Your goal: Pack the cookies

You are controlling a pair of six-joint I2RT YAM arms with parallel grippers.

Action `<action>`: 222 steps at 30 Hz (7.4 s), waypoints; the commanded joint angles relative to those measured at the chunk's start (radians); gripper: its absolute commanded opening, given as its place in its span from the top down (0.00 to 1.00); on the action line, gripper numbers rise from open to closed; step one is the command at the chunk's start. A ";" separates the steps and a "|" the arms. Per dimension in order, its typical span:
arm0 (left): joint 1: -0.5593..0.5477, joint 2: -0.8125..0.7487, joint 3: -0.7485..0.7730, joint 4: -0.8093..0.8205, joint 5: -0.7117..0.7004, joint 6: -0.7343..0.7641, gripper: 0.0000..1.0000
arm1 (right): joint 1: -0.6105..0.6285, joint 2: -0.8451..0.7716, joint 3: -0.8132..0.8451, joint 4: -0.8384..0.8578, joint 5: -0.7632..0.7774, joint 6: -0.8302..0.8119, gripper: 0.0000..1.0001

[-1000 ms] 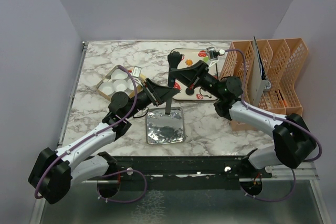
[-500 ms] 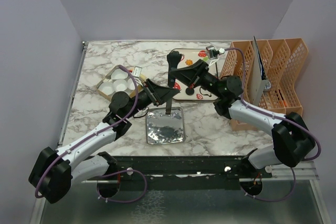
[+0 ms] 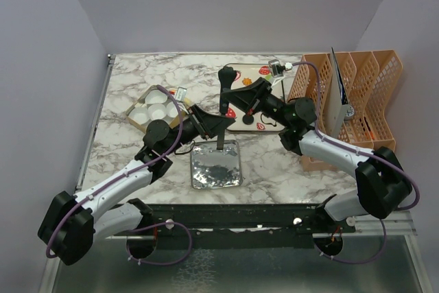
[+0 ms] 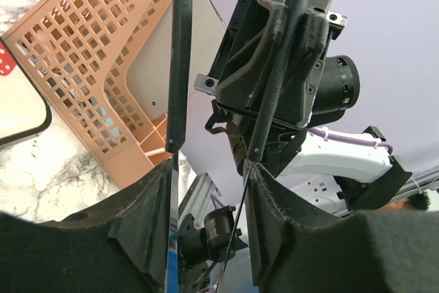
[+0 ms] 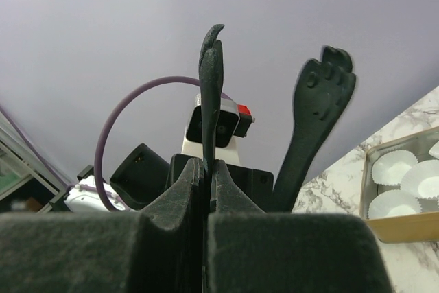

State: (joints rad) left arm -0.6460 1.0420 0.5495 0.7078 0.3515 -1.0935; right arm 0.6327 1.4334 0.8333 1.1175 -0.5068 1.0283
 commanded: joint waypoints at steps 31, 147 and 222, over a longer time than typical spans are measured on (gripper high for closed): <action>-0.006 0.044 0.209 -0.663 -0.188 0.443 0.59 | -0.002 -0.199 0.048 -0.761 0.215 -0.398 0.32; -0.207 0.865 0.980 -1.375 -0.532 0.826 0.48 | -0.002 -1.207 -0.081 -1.610 1.025 -0.803 0.00; 0.537 0.488 0.797 -1.477 -0.492 0.859 0.75 | -0.002 -1.197 -0.091 -1.596 1.008 -0.812 0.00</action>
State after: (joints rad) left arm -0.1844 1.5326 1.3338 -0.7506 -0.1574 -0.2668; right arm 0.6308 0.2325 0.7506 -0.4732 0.5076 0.2340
